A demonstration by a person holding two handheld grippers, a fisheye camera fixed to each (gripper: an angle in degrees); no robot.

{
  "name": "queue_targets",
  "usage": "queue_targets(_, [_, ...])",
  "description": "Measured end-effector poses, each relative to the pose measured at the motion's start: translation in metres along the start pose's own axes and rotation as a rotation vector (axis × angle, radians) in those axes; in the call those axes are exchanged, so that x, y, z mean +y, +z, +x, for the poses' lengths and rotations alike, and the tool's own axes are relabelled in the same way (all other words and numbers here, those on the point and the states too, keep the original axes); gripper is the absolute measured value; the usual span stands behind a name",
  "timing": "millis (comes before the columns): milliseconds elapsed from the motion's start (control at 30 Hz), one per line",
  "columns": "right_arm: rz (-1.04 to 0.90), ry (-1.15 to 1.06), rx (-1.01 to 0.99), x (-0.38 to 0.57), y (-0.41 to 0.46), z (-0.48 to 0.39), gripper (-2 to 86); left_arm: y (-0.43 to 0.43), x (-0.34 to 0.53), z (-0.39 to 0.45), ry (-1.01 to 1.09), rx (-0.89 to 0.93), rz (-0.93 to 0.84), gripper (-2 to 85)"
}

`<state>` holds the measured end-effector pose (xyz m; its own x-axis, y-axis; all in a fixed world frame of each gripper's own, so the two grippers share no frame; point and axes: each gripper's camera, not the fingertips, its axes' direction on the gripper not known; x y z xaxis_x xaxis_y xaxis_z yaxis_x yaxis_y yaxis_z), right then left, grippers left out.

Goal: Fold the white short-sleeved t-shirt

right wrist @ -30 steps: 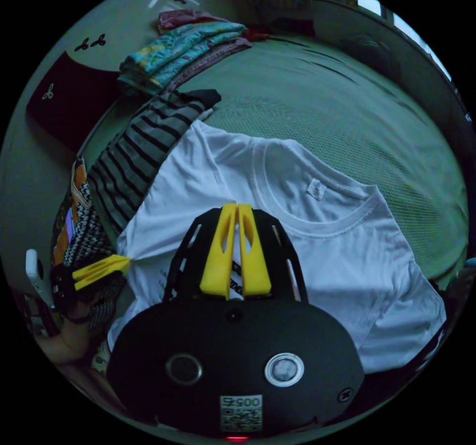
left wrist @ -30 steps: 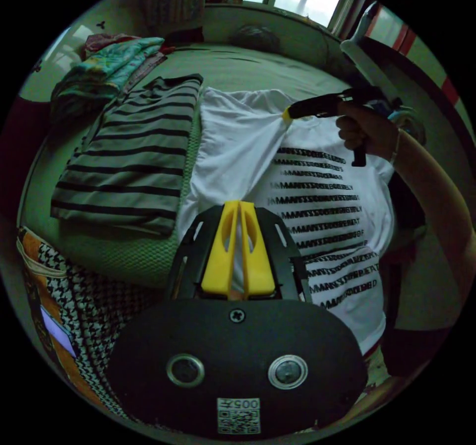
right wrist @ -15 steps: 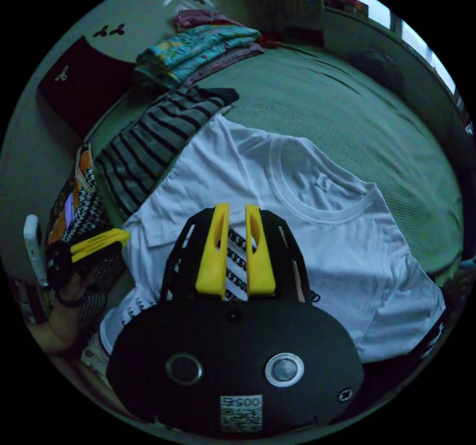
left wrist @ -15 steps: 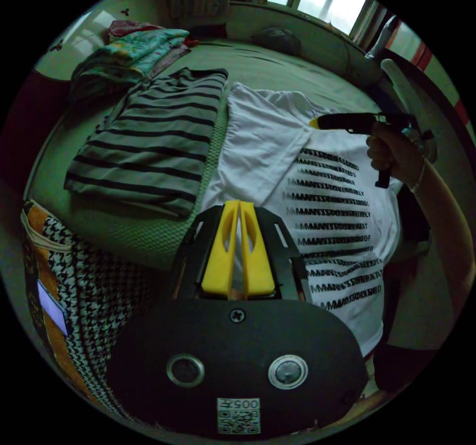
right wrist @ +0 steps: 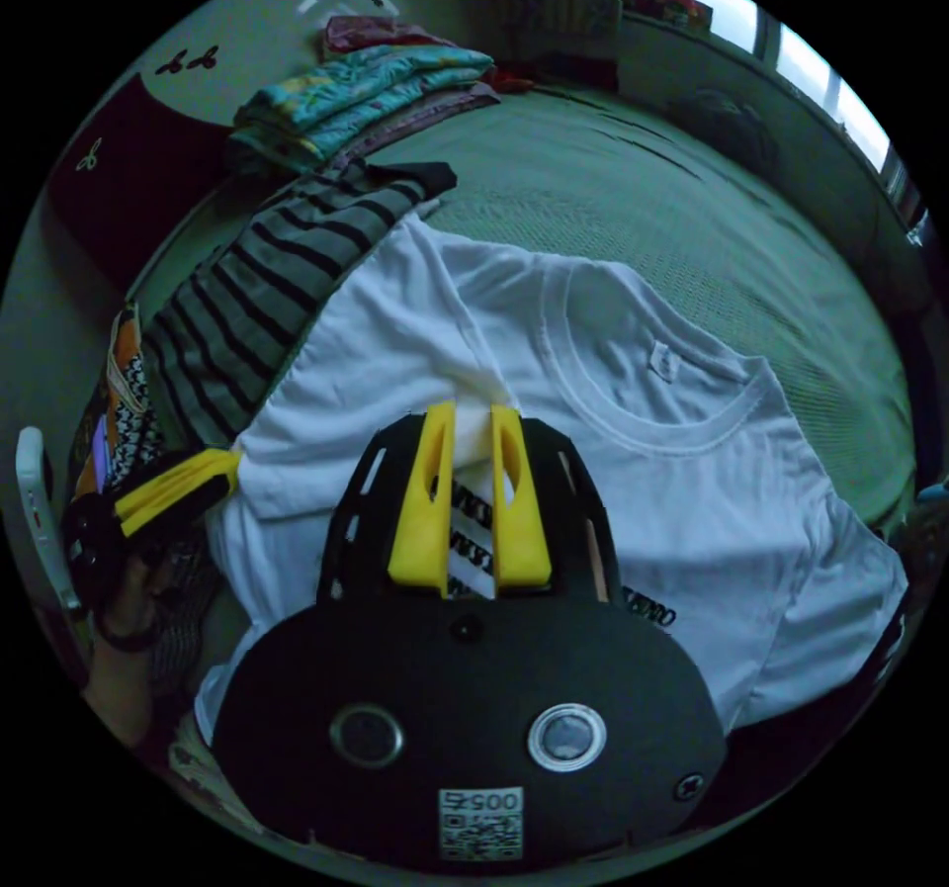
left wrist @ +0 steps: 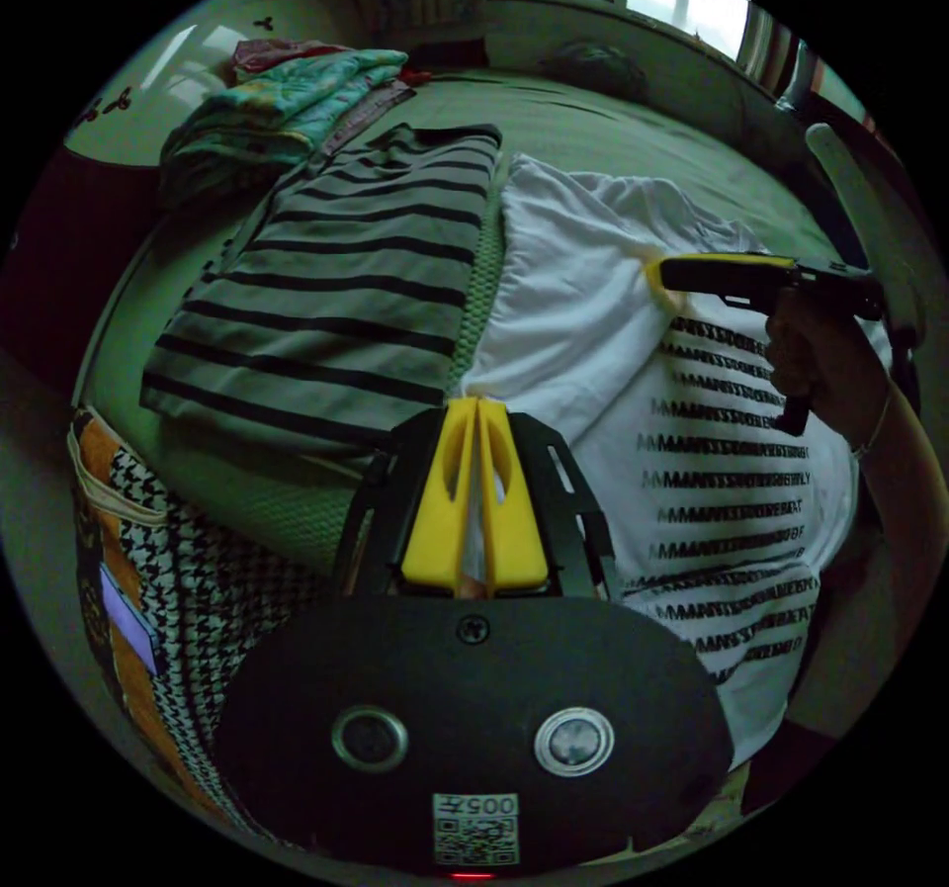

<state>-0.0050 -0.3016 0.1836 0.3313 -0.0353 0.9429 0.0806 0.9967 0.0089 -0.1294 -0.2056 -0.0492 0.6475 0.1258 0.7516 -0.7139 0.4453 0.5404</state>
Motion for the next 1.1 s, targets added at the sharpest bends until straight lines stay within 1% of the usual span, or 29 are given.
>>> queue_targets(267, [-0.01, 0.024, 0.07, 0.121, -0.067, 0.025, 5.8, -0.018, 0.015, 0.058, 0.066, 0.053, -0.021, -0.2])
queue_targets(433, [-0.034, 0.065, 0.169, 0.186, -0.108, 0.057, 6.9, -0.037, 0.004, 0.125, 0.2, 0.091, 0.006, -0.2])
queue_targets(567, [-0.004, 0.156, 0.247, 0.221, -0.154, 0.096, 7.2, -0.042, -0.01, 0.179, 0.295, 0.133, 0.026, -0.2])
queue_targets(700, [0.066, 0.224, 0.293, 0.229, -0.199, 0.132, 7.2, -0.04, -0.029, 0.248, 0.408, 0.22, 0.04, 0.6])
queue_targets(833, [0.141, 0.283, 0.33, 0.215, -0.239, 0.175, 8.0, -0.033, -0.05, 0.319, 0.54, 0.305, 0.06, 4.8])
queue_targets(933, [0.131, 0.333, 0.337, 0.195, -0.246, 0.209, 8.8, -0.024, -0.065, 0.362, 0.605, 0.356, 0.064, 6.6])
queue_targets(1000, [0.107, 0.361, 0.334, 0.183, -0.244, 0.227, 8.9, -0.017, -0.076, 0.382, 0.616, 0.382, 0.075, 7.6])
queue_targets(1100, [0.046, 0.394, 0.312, 0.164, -0.232, 0.25, 9.4, -0.005, -0.097, 0.409, 0.612, 0.47, 0.077, 8.1])
